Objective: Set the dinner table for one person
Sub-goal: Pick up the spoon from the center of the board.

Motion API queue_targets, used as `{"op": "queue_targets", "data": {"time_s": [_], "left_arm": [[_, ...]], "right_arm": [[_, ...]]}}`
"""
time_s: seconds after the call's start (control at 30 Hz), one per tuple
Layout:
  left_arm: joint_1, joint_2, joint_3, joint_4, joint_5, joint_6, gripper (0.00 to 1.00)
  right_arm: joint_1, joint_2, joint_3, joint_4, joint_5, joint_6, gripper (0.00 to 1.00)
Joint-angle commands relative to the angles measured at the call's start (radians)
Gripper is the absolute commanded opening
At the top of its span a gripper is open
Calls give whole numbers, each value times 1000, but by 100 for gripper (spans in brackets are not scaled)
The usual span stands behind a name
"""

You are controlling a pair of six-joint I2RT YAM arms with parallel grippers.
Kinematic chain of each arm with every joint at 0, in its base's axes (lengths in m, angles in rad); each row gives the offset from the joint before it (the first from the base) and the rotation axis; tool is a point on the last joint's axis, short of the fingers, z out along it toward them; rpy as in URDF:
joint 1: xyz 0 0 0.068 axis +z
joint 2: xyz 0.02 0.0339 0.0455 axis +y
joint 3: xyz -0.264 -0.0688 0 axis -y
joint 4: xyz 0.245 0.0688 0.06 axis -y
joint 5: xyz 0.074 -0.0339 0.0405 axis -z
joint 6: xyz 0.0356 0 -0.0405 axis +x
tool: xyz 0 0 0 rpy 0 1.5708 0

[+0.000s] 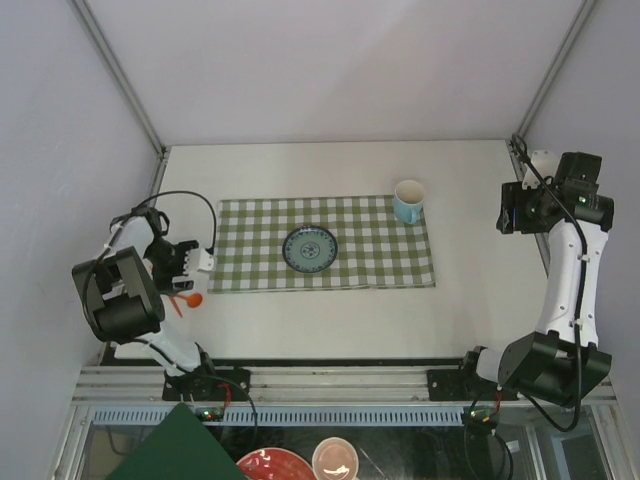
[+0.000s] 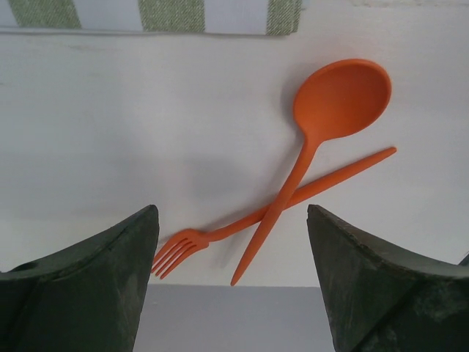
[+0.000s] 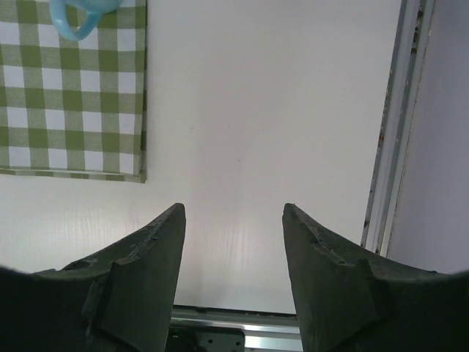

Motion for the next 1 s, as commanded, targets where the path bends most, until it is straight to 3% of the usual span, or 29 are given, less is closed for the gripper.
{"op": "queue_targets", "data": {"time_s": [0.0, 0.3, 0.6, 0.97], "left_arm": [[2, -39, -14, 37, 20, 16, 84], [54, -72, -37, -13, 1, 123, 83], [248, -114, 61, -159, -14, 307, 81], [292, -124, -49, 15, 12, 410, 86]], "right_arm": [[-14, 3, 5, 11, -37, -12, 55], [-19, 2, -18, 10, -33, -17, 54], [-32, -1, -37, 9, -42, -28, 54], [-36, 2, -58, 30, -82, -11, 54]]}}
